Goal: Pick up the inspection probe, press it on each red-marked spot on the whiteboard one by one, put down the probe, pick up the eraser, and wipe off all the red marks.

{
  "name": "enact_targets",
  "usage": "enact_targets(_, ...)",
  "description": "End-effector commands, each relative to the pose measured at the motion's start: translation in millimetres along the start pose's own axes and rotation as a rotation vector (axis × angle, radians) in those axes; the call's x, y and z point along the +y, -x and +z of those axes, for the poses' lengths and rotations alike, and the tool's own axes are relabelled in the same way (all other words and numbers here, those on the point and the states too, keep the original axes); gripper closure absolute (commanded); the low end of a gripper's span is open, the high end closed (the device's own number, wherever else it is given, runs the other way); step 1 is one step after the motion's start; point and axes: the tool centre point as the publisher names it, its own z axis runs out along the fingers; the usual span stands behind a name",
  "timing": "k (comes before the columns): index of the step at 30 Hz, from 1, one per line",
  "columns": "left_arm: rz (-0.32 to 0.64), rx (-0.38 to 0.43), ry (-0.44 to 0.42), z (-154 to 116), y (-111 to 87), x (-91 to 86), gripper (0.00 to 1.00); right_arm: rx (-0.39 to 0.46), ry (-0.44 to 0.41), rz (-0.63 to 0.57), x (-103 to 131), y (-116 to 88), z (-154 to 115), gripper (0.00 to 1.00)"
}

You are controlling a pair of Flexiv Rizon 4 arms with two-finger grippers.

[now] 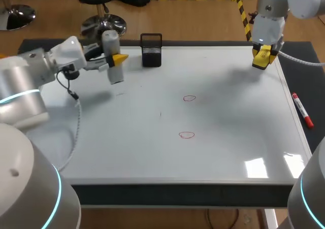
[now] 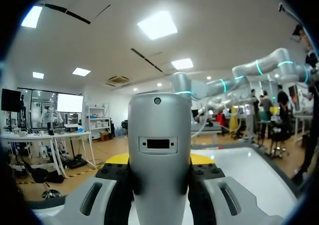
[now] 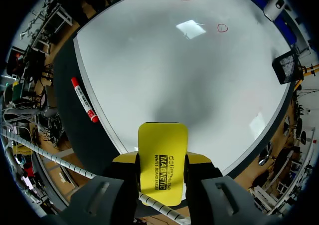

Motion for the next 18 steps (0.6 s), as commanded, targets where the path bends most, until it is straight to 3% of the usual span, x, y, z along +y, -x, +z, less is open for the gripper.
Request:
enact_targets(1, -0.006, -0.064, -0.007, -15.4, 1.0, -2.4, 1.0, 0.005, -0.001, -0.002, -1.1, 0.6, -1.0, 1.0)
enact_targets(18, -0.022, -0.086, -0.013, -22.2, 3.6, 0.6, 1.0, 0.005, -0.001, -0.002, -1.1, 0.6, -1.0, 1.0)
